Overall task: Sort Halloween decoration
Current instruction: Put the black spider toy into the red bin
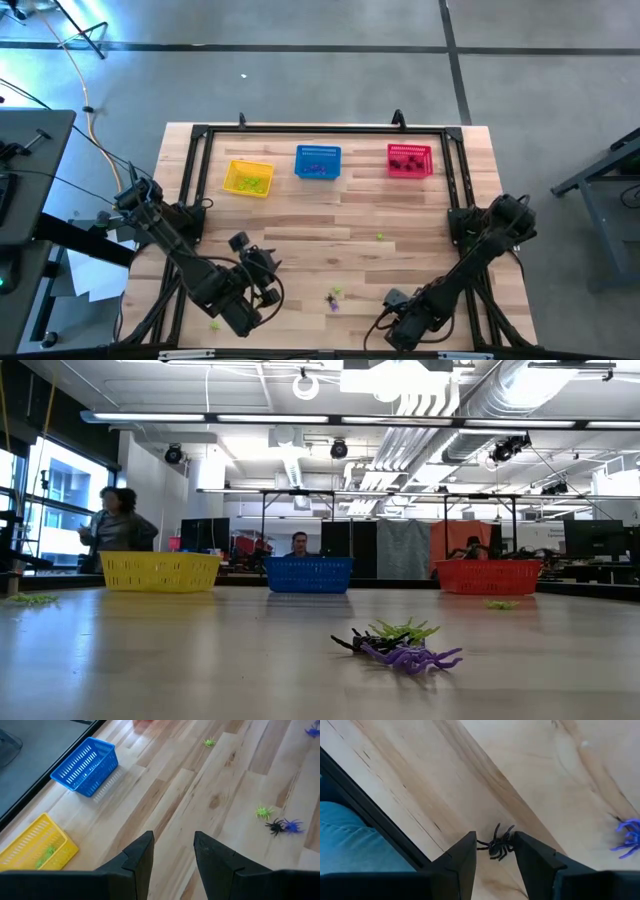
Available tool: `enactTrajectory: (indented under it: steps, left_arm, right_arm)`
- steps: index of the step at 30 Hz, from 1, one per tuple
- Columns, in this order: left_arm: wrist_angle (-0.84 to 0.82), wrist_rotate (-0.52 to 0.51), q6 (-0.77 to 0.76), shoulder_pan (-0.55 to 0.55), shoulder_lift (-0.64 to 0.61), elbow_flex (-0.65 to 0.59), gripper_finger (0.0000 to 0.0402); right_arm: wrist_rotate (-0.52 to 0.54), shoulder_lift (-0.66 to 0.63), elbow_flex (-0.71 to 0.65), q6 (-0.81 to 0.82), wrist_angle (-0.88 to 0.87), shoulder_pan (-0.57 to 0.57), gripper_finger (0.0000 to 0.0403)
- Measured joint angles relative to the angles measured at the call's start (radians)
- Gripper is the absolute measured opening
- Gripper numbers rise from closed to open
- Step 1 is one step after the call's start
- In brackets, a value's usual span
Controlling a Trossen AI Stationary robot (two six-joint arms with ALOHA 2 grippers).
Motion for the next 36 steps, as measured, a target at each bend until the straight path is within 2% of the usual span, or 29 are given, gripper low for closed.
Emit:
enactTrajectory:
  steps: [9,12,17,28,36]
  left_arm:
    - [0.001,0.0,-0.026,-0.023,0.0,0.0,0.0131]
    - [0.001,0.0,-0.041,-0.029,0.0,0.0,0.0131]
    - [0.002,0.0,-0.049,-0.038,0.0,0.0,0.0131]
    - [0.001,0.0,-0.05,-0.037,0.0,0.0,0.0131]
    - [0.001,0.0,-0.05,-0.037,0.0,0.0,0.0131]
  right_arm:
    - [0.0,0.037,0.001,-0.018,-0.034,0.0,0.0123]
    - [0.001,0.038,0.002,-0.018,-0.053,0.0,0.0092]
    - [0.002,0.039,0.001,-0.019,-0.07,0.0,0.0011]
    - [0.008,-0.019,-0.009,-0.019,-0.072,0.0,0.0002]
    - [0.116,-0.163,-0.01,-0.029,-0.156,0.0,0.0001]
